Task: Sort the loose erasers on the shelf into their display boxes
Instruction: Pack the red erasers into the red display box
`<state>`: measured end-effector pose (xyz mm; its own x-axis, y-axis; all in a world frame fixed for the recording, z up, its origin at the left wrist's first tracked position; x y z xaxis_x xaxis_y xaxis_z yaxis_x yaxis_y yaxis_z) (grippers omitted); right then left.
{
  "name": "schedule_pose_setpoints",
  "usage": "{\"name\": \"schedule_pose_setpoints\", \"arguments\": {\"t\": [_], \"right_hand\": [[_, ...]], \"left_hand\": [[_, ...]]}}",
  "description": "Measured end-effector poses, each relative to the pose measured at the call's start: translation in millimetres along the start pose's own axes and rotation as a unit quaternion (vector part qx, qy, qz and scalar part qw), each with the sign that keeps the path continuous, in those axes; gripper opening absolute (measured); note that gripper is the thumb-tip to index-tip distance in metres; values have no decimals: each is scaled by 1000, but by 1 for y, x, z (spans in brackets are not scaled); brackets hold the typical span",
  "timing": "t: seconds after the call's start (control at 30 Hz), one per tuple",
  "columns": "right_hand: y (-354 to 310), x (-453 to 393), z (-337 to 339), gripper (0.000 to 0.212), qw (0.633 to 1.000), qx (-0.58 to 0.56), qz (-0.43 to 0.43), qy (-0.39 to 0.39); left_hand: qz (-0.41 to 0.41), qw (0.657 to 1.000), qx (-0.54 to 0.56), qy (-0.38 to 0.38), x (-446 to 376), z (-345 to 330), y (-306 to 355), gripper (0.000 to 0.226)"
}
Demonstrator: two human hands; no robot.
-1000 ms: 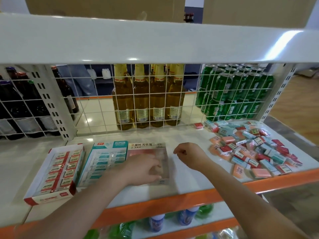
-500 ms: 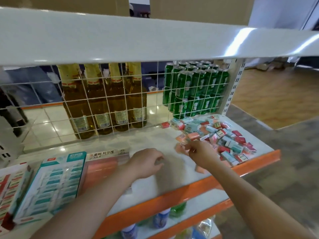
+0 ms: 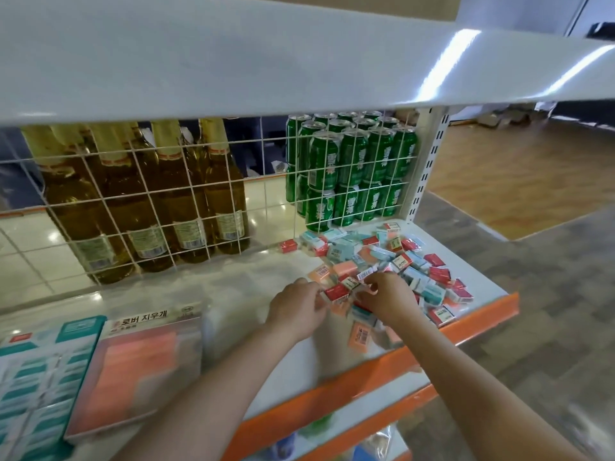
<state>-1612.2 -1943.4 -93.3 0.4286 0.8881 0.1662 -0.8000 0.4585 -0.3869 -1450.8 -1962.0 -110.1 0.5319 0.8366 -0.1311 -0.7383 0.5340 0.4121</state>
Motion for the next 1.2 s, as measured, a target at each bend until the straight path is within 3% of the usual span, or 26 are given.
{"name": "schedule_pose_setpoints", "arguments": {"t": [0.3,0.5,0.67,0.97,1.13,1.2], "right_hand": [[-5,-15,-4,20,1000,15,22,-16],[-1,-21,-1,12,998,-59,27,11],[1,-27,0,33,996,-85,34,0],[8,-27,-5,31,997,-68,19,-32],[4,-22,-3,43,997,-25,63,-37],[4,-21,-2,38,996,7,75,-44]], "left_hand": [[54,997,57,15,-22,-9,-1,21],[28,997,66,-1,-24,-8,3,20],[21,999,46,16,-19,-8,-1,32],[16,995,89,31,-10,-9,-8,25],[21,987,155,30,-12,-14,-5,21],[34,982,182,33,-13,-16,-8,20]]}}
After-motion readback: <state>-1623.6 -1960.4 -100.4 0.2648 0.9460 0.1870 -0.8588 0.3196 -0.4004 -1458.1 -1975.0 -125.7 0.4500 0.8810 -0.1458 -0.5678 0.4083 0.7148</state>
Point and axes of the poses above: each hand's wrist, its own x-axis away from the middle knuckle, its own z-axis out of the back of the hand, y = z × x, the point moved 4 cm from there along -x, towards the middle knuckle, and after that the axes turned 14 degrees about -z, right-handed, at the moved point
